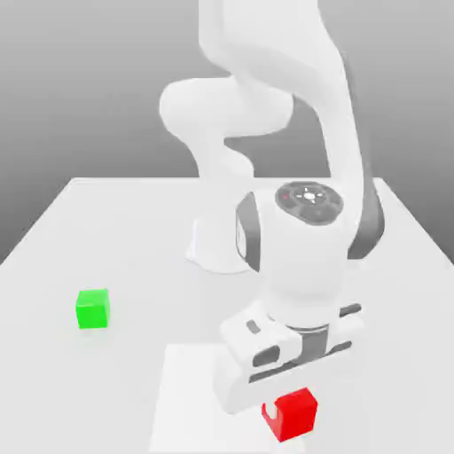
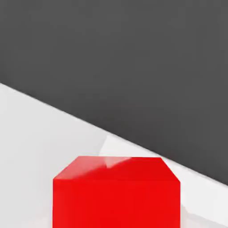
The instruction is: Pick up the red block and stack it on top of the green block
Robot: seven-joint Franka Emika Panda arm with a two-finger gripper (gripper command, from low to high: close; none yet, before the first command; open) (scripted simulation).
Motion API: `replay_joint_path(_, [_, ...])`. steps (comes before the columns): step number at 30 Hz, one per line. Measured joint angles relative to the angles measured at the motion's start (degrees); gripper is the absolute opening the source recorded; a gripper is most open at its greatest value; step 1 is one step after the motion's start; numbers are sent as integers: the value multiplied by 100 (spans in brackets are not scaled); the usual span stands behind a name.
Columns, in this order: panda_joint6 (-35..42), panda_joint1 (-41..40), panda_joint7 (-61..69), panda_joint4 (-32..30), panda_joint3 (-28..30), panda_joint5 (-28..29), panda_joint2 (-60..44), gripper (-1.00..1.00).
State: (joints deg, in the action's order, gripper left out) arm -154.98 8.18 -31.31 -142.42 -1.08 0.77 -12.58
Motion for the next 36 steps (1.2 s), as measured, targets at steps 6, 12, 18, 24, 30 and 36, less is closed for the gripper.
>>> replay_joint_path(6, [150, -947, -1211, -779, 1015, 317, 949, -100])
replay_joint_path(12, [199, -2310, -2641, -1625, 1498, 790, 1864, -100])
replay_joint_path(18, [227, -3628, -3978, -2477, 2016, 1123, 2753, -100])
replay_joint_path(24, [-643, -3649, -3924, -2637, 2277, 675, 2035, -100])
replay_joint_path(30, [-1356, -3487, -3380, -2626, 2224, -129, 1277, 100])
replay_joint_path(36, [-1220, -3775, -3496, -2629, 2079, 44, 1420, 100])
